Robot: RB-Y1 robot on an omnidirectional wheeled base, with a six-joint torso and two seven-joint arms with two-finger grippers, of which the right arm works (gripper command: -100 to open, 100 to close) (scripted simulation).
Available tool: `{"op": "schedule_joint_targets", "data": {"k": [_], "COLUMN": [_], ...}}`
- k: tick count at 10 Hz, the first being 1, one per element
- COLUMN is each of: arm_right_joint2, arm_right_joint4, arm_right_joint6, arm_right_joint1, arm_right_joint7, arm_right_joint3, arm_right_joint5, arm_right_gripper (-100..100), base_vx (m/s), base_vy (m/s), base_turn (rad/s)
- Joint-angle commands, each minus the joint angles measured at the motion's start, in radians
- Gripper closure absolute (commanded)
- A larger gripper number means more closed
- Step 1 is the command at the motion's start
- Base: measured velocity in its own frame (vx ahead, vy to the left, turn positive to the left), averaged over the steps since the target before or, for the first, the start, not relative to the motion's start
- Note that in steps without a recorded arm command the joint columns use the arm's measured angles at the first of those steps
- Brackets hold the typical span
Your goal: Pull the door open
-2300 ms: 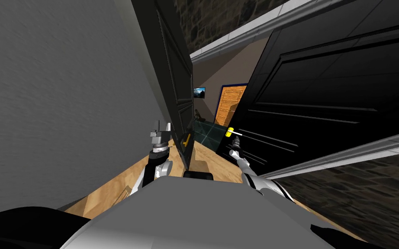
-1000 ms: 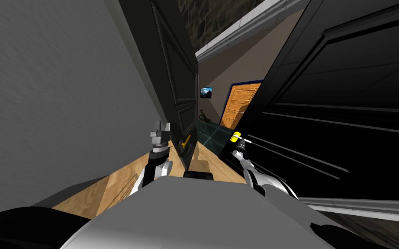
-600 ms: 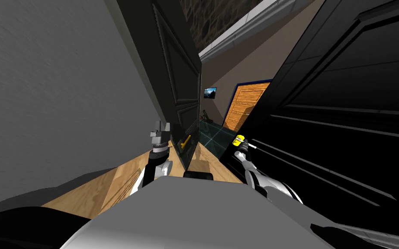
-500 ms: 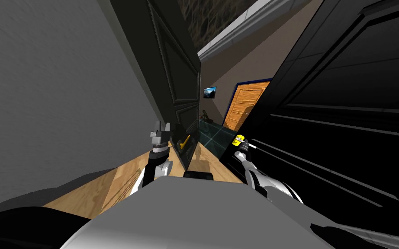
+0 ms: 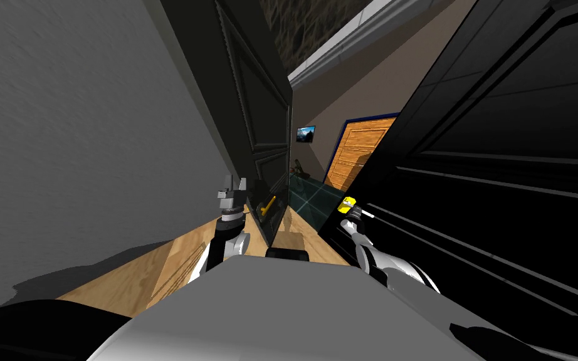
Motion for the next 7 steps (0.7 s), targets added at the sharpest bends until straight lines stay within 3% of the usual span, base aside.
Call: {"op": "schedule_joint_targets", "data": {"k": [1,3,7], "arm_right_joint2": [0.001,0.001,0.004], "arm_right_joint4": [0.0,0.0,-0.016], "arm_right_joint6": [0.0,0.0,0.013], "arm_right_joint1": [0.0,0.0,0.004], "arm_right_joint7": [0.001,0.001,-0.038], "arm_right_joint3": [0.001,0.001,0.034], "arm_right_joint5": [0.0,0.0,0.029], "arm_right_gripper": [100,100,100], "base_vx": [-0.005,0.0,-0.167], "base_vy": [0.006,0.0,0.002], "base_turn": [0.001,0.0,0.056]}}
